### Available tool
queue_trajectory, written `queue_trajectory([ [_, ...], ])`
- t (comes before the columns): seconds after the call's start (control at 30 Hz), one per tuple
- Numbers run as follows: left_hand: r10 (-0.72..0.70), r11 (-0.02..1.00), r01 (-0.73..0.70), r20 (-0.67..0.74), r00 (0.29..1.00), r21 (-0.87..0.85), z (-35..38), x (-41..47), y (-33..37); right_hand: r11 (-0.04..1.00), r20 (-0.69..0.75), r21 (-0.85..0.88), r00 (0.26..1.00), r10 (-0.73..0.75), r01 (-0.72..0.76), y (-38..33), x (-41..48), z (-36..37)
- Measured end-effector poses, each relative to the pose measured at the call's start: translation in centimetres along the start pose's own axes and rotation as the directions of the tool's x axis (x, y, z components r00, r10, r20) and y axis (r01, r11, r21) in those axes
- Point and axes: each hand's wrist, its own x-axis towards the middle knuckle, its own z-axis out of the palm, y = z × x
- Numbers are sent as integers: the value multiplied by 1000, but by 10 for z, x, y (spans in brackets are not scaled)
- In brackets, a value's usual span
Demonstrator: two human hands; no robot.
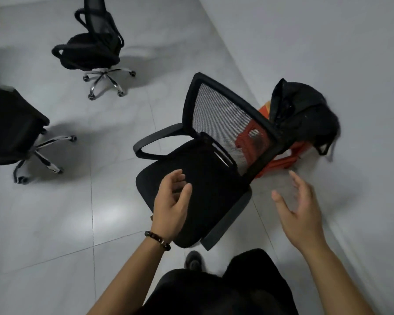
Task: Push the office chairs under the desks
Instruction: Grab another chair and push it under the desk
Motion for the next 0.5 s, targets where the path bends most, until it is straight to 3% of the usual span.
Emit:
queue_trajectory([
  [0.17,-35,999,36,-30,999,33,68,83,19,999,22,2,999,-46,46,31,124,-14],
  [0.3,-186,981,193,-179,966,25,129,128,12,992,188,34,974,-128,124,59,251,-1],
  [0.4,-327,941,337,-347,879,-33,175,141,20,977,431,-1,882,-190,211,62,340,12],
  [0.5,-440,893,427,-476,761,-142,215,150,37,929,620,17,725,-299,369,45,408,26],
])
